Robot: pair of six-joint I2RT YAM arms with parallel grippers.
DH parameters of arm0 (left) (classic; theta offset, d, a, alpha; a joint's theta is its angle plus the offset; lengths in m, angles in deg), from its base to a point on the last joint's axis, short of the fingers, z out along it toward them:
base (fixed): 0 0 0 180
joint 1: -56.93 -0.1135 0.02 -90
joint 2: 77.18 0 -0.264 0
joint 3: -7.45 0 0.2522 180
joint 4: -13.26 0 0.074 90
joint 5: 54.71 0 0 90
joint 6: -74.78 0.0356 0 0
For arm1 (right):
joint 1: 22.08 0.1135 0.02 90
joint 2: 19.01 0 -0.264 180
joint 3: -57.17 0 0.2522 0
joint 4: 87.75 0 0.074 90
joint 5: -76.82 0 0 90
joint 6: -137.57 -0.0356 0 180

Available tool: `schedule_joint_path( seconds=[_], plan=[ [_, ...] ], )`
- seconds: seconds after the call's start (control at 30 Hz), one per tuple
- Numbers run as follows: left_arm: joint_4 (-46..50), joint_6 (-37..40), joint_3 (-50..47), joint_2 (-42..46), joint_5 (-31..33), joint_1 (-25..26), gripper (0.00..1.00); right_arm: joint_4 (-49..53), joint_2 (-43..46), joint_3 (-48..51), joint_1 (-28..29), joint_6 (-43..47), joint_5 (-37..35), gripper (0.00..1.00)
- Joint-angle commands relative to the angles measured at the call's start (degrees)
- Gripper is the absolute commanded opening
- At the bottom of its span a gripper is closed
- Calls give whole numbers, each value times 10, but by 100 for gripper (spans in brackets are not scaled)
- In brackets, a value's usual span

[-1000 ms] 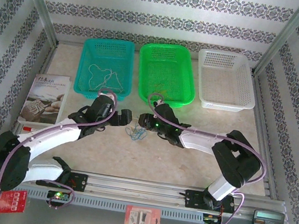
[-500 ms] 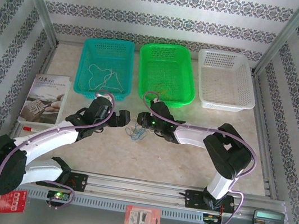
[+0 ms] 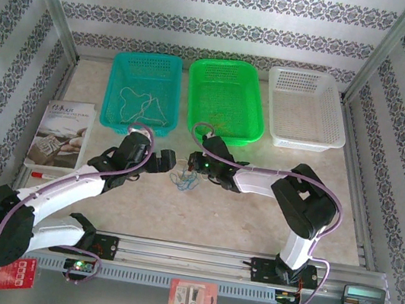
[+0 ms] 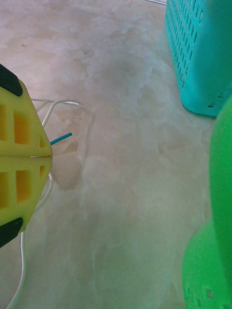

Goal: Untangle the cables

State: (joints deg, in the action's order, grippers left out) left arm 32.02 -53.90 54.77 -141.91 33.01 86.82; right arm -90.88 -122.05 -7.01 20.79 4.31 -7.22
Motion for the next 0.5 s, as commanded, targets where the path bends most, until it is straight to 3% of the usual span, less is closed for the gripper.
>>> schedule_joint_path(
  seconds=[0.0, 0.27, 0.47],
  plan=[
    [-5, -4, -4, 15, 12, -5, 100, -11, 44, 11, -1, 8, 10, 0],
    [-44, 9, -15, 18, -10, -5, 100, 18, 143, 18, 7, 23, 20, 0],
    [-120, 27, -30, 15, -69, -5, 100, 33, 200, 9, 11, 25, 30, 0]
  ],
)
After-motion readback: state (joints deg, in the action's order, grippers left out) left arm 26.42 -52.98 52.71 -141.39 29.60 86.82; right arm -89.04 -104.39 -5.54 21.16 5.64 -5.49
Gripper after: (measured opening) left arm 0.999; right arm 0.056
